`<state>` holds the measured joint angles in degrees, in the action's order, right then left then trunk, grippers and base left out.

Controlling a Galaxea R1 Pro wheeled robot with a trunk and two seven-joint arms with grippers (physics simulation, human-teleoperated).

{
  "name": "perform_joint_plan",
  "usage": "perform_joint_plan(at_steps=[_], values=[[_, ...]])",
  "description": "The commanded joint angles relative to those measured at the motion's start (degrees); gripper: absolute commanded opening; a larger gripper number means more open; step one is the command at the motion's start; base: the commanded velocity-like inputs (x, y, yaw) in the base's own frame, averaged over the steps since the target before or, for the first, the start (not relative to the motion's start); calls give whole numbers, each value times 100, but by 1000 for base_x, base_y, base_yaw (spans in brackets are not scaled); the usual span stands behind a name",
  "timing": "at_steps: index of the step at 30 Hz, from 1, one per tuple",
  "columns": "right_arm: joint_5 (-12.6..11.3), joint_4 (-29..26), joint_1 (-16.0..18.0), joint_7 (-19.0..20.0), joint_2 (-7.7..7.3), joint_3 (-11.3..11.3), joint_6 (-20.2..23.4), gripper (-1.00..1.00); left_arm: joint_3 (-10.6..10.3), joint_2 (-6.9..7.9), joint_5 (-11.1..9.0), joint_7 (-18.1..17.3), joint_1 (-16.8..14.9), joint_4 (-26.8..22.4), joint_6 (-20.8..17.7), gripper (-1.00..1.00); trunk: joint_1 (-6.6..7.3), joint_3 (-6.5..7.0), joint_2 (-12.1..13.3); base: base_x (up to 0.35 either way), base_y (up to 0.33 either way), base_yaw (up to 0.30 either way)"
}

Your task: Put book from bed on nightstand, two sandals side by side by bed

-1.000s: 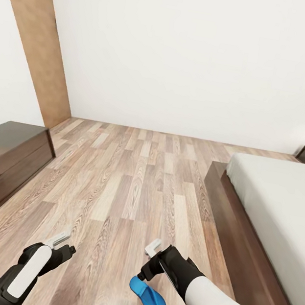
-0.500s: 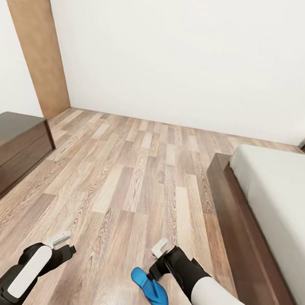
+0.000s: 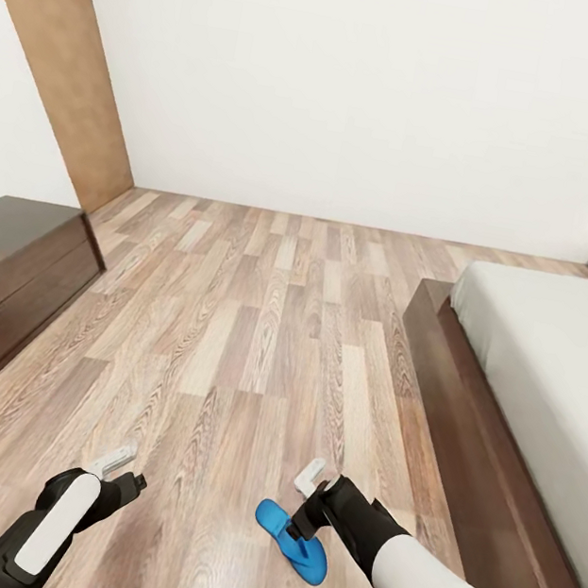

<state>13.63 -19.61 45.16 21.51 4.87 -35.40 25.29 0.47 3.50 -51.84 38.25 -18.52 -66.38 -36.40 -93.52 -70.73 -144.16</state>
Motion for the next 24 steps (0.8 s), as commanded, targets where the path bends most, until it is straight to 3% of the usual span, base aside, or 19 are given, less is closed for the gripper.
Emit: perform_joint_plan(at_steps=[1, 11, 17, 24], values=[[54, -12, 2, 39, 2, 8, 26, 100, -1, 1, -60, 51, -2, -8, -8, 100, -1, -28, -4, 0, 0, 0], [21, -449, 3, -34, 16, 50, 38, 100, -2, 1, -63, 43, 3, -13, -8, 100, -27, -249, -17, 0, 0, 0], [24, -827, -12, -368, 7, 66, 50, 100, -3, 1, -62, 42, 6, -13, -8, 100, -42, -382, -25, 0, 0, 0], [27, -930, -16, -479, 4, 50, 60, 100, -3, 1, -63, 38, 12, -13, -8, 100, -60, -537, -34, 0, 0, 0]])
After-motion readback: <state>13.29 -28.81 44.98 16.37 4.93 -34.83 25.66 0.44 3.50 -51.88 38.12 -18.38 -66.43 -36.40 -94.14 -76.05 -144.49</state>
